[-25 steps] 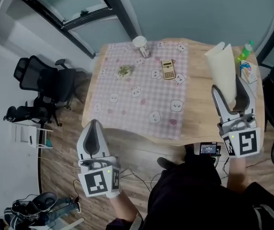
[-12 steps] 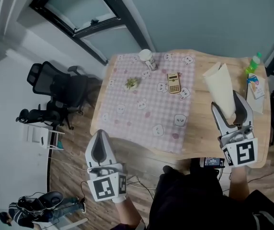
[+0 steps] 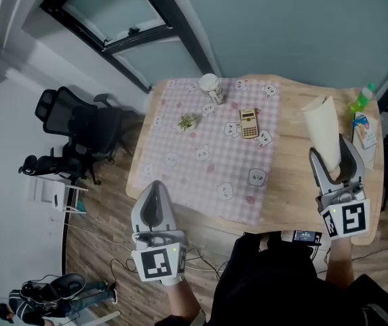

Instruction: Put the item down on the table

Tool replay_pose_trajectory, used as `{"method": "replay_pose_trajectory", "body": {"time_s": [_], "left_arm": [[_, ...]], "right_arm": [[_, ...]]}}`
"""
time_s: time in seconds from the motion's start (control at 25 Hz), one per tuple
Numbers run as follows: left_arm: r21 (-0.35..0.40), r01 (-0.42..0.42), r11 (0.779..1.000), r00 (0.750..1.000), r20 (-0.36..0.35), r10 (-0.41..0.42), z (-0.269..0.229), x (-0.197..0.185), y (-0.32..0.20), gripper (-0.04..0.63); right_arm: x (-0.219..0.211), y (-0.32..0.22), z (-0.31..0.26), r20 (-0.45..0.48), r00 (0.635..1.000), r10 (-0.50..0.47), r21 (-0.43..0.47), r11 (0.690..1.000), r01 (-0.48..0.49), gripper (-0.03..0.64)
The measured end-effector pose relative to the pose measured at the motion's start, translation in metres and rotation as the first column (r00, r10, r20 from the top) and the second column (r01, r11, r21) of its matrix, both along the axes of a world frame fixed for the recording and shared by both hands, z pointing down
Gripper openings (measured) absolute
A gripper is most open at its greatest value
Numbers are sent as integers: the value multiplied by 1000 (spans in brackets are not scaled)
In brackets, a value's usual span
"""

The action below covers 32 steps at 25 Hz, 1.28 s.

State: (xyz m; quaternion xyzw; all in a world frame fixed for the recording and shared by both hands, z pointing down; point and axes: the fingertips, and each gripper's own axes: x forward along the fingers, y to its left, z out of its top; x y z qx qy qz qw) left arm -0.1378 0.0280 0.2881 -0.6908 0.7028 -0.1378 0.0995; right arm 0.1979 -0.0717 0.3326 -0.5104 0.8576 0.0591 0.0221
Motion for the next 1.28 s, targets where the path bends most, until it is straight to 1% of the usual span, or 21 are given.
{"method": "replay_pose_trajectory", "body": {"time_s": [0.04,0.12,0.24,0.36,0.44,0.52,0.64,0.8,0.92,1.0,1.12,1.2,1.28], "left_arm": [[-2,-30,1000,1000,-8,30,4,2,-9,-5],[2,-82,997,995,-52,82,12,3,-27,-6],[15,-150,989,984,-98,151,18,1,-57,-5],[16,-228,974,968,-107,228,21,-4,-78,-5],[0,-264,965,960,-102,262,30,-12,-88,-6],[-10,-278,961,954,-116,275,37,-24,-97,-6],[3,-298,954,943,-154,295,41,-41,-107,-5],[23,-319,948,934,-163,318,40,-52,-118,-6],[28,-322,946,930,-178,322,35,-55,-119,-6],[25,-325,945,930,-173,324,32,-56,-120,-5],[42,-319,947,931,-172,322,25,-56,-122,-5],[51,-321,946,929,-176,325,25,-54,-124,-6],[42,-334,942,923,-186,336,30,-50,-125,-6]], "right_arm": [[-2,0,-1,-1,1000,6,-1,1000,-6,298],[-6,0,-4,-15,1000,21,-4,1000,-22,298],[-14,-6,-11,-37,997,60,-17,998,-61,298],[-24,-14,-15,-55,993,107,-25,994,-108,298],[-35,-20,-14,-49,991,123,-38,991,-125,298],[-50,-25,-15,-51,990,134,-42,990,-136,298],[-73,-26,-21,-87,986,139,-29,989,-142,298],[-95,-25,-23,-131,982,134,-13,990,-137,298],[-102,-26,-25,-129,983,132,-17,991,-136,298],[-104,-28,-30,-117,985,128,-14,991,-130,298],[-106,-31,-36,-109,988,113,-7,993,-115,298],[-106,-31,-35,-107,988,113,-6,993,-114,298],[-106,-31,-34,-110,987,121,-6,992,-122,298]]}}
